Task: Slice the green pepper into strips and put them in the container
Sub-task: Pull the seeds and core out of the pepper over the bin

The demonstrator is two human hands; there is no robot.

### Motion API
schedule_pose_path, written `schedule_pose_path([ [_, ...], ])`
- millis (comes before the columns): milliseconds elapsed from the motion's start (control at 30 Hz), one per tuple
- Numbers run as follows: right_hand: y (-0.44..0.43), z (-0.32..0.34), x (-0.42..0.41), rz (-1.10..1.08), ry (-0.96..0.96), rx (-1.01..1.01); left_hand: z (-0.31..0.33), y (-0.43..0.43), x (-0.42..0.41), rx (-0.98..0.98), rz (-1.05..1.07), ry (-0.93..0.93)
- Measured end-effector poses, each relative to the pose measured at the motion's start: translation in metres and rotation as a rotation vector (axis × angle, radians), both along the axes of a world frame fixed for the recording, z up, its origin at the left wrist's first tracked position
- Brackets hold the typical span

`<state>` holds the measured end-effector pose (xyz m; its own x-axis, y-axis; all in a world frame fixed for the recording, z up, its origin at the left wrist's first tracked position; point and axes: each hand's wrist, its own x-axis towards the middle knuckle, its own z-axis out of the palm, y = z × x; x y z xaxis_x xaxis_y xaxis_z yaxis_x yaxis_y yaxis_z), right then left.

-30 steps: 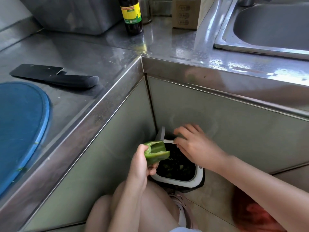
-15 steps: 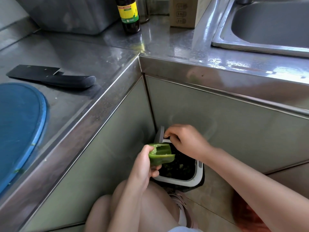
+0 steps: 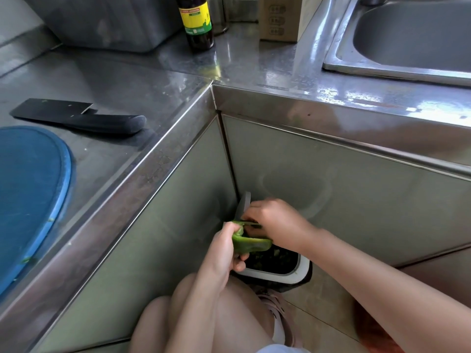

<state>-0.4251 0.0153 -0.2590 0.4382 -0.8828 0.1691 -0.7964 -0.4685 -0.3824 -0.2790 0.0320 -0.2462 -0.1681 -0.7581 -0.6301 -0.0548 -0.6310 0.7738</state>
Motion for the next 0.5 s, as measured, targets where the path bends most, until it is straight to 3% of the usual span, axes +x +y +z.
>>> schedule_pose_path([
  [167,0.004,0.003,0.000,0.039,0.055,-0.036,-0.002,0.000,-0.001,-0.014,-0.010,-0.047],
  [300,0.002,0.003,-0.007,0.033,0.045,0.054,-0.002,0.000,0.000,-0.019,0.009,-0.040],
  [500,-0.002,-0.005,-0.021,-0.142,-0.196,0.049,-0.003,-0.002,0.000,-0.026,0.023,-0.010],
])
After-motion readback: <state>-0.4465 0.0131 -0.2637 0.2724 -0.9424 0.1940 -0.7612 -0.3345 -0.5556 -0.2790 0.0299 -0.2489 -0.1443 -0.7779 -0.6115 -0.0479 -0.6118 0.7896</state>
